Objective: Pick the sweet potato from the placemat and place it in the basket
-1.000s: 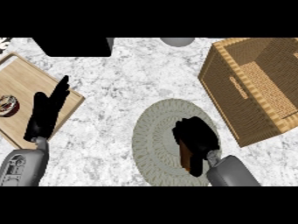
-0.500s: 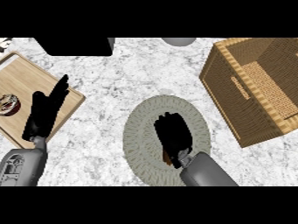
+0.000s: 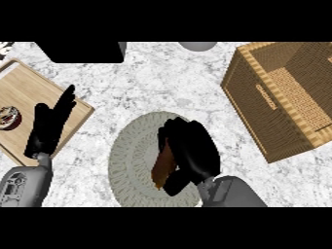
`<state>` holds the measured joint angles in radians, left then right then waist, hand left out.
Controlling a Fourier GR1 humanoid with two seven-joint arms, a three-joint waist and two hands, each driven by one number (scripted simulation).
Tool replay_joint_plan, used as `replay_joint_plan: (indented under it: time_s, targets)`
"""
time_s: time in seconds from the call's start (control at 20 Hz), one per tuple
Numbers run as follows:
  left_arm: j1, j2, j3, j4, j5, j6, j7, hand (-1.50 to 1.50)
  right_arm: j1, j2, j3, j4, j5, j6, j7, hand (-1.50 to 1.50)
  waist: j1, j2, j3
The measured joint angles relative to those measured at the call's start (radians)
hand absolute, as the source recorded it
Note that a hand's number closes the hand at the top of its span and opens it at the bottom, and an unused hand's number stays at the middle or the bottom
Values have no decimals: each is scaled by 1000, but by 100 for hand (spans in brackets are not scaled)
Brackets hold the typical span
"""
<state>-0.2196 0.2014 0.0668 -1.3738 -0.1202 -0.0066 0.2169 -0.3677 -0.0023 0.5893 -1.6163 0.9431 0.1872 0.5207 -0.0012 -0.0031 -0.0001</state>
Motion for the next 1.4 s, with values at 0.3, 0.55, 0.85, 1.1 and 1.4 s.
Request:
replay_joint_plan:
  time_s: [0.3,0.55,0.85,1.1,1.4]
  targets:
    - [4,2,-1,-11,-2,-2,12,0,-78,2,-37,-280,-170,-48,210,150,0,-3,0]
    - [3,9,5,-24,4,-14,22,0,-256,2,-157,-408,-249,24,390,150,2,-2,0]
    - [-1,12,14,-16,8,-23,19,0,-502,-1,-334,-420,-338,81,504,150,2,-1,-1]
    - [16,4,9,-14,0,-17,-1,0,-647,-45,-456,-320,-355,110,510,150,3,-1,-1]
    - [-7,2,11,1,-11,-4,8,0,-710,-223,-494,-174,-322,213,453,150,-5,0,-2]
